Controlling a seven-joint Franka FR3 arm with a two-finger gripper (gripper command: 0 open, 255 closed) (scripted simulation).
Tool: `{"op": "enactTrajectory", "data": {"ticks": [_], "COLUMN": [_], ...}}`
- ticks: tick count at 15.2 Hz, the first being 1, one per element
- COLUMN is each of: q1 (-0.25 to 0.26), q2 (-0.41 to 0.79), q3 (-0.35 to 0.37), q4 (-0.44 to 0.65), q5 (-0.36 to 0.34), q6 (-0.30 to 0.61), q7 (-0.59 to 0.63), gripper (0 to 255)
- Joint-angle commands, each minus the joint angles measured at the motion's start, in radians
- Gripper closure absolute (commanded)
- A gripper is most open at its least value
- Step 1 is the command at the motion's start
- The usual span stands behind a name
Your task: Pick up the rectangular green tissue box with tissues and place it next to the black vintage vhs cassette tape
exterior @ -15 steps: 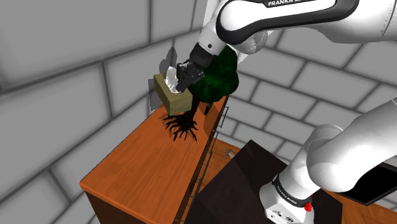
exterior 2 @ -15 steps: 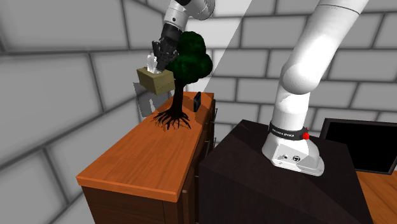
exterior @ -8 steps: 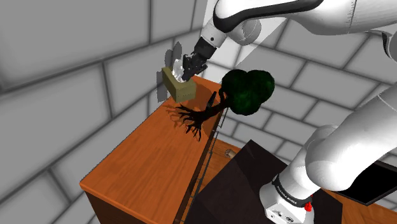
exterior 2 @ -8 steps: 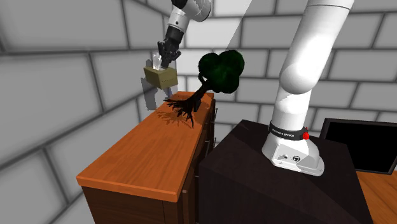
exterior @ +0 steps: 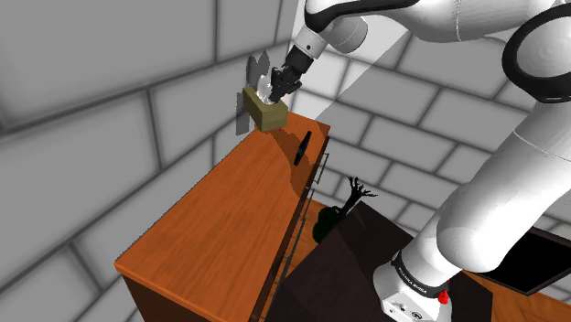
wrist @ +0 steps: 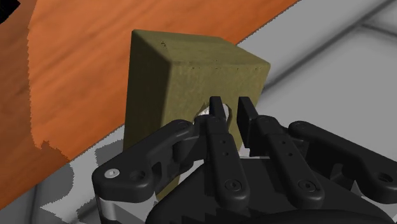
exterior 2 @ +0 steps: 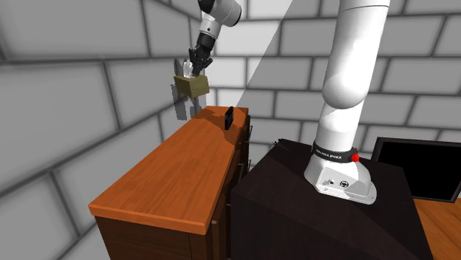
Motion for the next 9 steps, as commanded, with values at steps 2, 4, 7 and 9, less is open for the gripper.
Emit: {"op": "enactTrajectory", "data": {"ticks": [2,4,7,9], "q1": [-0.03,-0.053,-0.092,-0.122], "q2": [0.083,0.144,0.242,0.313], "q3": [-0.026,-0.041,-0.058,-0.066], "q4": [0.105,0.186,0.323,0.426], "q5": [0.014,0.024,0.041,0.053], "q6": [-0.044,-0.079,-0.138,-0.183], "q7": [-0.049,-0.077,-0.113,-0.132], "gripper": [255,255,255,255]}}
